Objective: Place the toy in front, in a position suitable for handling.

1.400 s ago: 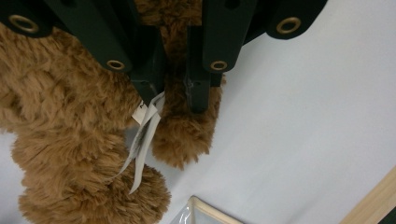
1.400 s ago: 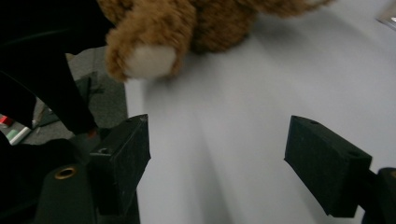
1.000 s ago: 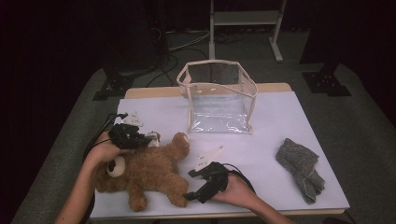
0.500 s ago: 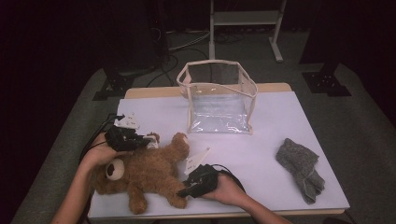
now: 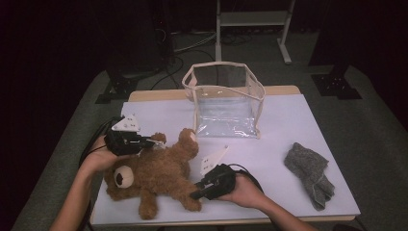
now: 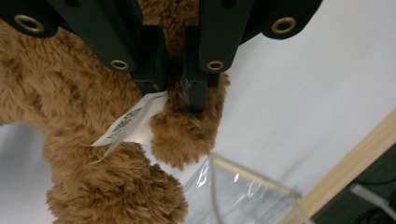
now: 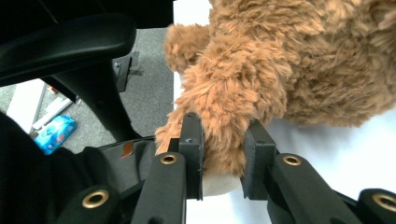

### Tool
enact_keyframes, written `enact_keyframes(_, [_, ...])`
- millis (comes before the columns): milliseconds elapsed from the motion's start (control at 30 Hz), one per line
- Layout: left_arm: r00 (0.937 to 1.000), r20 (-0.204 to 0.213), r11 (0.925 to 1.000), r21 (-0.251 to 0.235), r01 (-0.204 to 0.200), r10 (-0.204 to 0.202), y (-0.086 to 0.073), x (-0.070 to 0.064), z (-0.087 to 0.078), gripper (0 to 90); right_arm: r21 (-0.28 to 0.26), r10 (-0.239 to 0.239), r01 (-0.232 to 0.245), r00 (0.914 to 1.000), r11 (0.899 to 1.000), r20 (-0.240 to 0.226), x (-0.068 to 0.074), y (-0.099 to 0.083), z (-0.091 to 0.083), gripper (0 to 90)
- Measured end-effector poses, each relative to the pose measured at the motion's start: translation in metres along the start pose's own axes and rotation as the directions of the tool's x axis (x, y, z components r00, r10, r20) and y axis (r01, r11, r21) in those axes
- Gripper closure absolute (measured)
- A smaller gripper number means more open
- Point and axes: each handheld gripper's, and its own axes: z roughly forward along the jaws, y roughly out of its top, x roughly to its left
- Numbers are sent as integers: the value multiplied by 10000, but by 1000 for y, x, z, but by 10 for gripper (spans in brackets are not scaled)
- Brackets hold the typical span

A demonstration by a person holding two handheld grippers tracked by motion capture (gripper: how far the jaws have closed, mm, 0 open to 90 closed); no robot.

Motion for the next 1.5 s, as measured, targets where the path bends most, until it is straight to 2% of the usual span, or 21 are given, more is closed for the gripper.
enact_keyframes(167, [9976, 296, 9977, -303, -612, 621, 29, -17, 8, 819, -158, 133, -132, 9999, 9998, 78, 7, -10, -39, 729])
enact_keyframes(333, [9876, 852, 9901, -594, -1270, 1318, 64, -34, 29, 819, -282, 425, -416, 9986, 9987, 311, 15, -35, -82, 729])
enact_keyframes(467, [9727, 1409, 9819, -704, -1757, 1842, 93, -49, 60, 819, -244, 791, -776, 9945, 9967, 688, 22, -61, -117, 729])
enact_keyframes(633, [9528, 2109, 9755, -734, -2072, 2182, 121, -65, 112, 818, -242, 1407, -1387, 9810, 9900, 1336, 24, -100, -153, 727])
enact_keyframes(767, [9329, 2626, 9689, -467, -2430, 2466, 136, -77, 148, 816, -158, 2146, -2149, 9637, 9765, 1591, 16, -136, -159, 725])
enact_keyframes(833, [9288, 2776, 9691, -475, -2421, 2456, 140, -80, 159, 815, -242, 2418, -2411, 9569, 9702, 1611, 13, -151, -158, 725])
enact_keyframes(900, [9282, 2811, 9695, -451, -2408, 2437, 142, -80, 164, 809, -491, 2662, -2616, 9500, 9639, 1636, 11, -160, -159, 723])
enact_keyframes(1000, [9267, 2823, 9682, -386, -2472, 2479, 142, -79, 161, 758, -767, 2821, -2729, 9452, 9590, 1645, 9, -165, -159, 688])
enact_keyframes(1067, [9271, 2820, 9687, -473, -2436, 2469, 140, -77, 155, 684, -667, 2868, -2793, 9422, 9579, 1730, 8, -165, -158, 594])
enact_keyframes(1100, [9299, 2736, 9692, -560, -2400, 2460, 138, -76, 151, 652, -632, 2929, -2862, 9410, 9561, 1695, 7, -166, -158, 550])
enact_keyframes(1167, [9317, 2733, 9709, -792, -2260, 2392, 133, -75, 141, 579, -749, 3058, -2971, 9365, 9519, 1715, 7, -168, -163, 476])
enact_keyframes(1200, [9316, 2668, 9690, -830, -2329, 2468, 130, -74, 135, 548, -796, 3133, -3037, 9324, 9494, 1801, 7, -170, -168, 437])
enact_keyframes(1267, [9324, 2608, 9680, -868, -2354, 2502, 122, -72, 125, 515, -1021, 3259, -3103, 9176, 9451, 2276, 7, -175, -181, 400])
enact_keyframes(1300, [9339, 2560, 9680, -915, -2338, 2498, 117, -72, 120, 497, -1147, 3387, -3194, 9050, 9407, 2576, 6, -178, -188, 386])
enact_keyframes(1333, [9359, 2518, 9687, -960, -2291, 2463, 112, -72, 116, 486, -1222, 3445, -3223, 8873, 9387, 3065, 6, -181, -194, 374])
enact_keyframes(1400, [9382, 2513, 9703, -1043, -2182, 2380, 101, -72, 108, 453, -1096, 3317, -3153, 8475, 9426, 4143, 2, -187, -204, 366])
enact_keyframes(1500, [9418, 2517, 9729, -1184, -1985, 2227, 85, -74, 100, 432, -801, 3159, -3252, 7836, 9423, 5349, -9, -195, -211, 357])
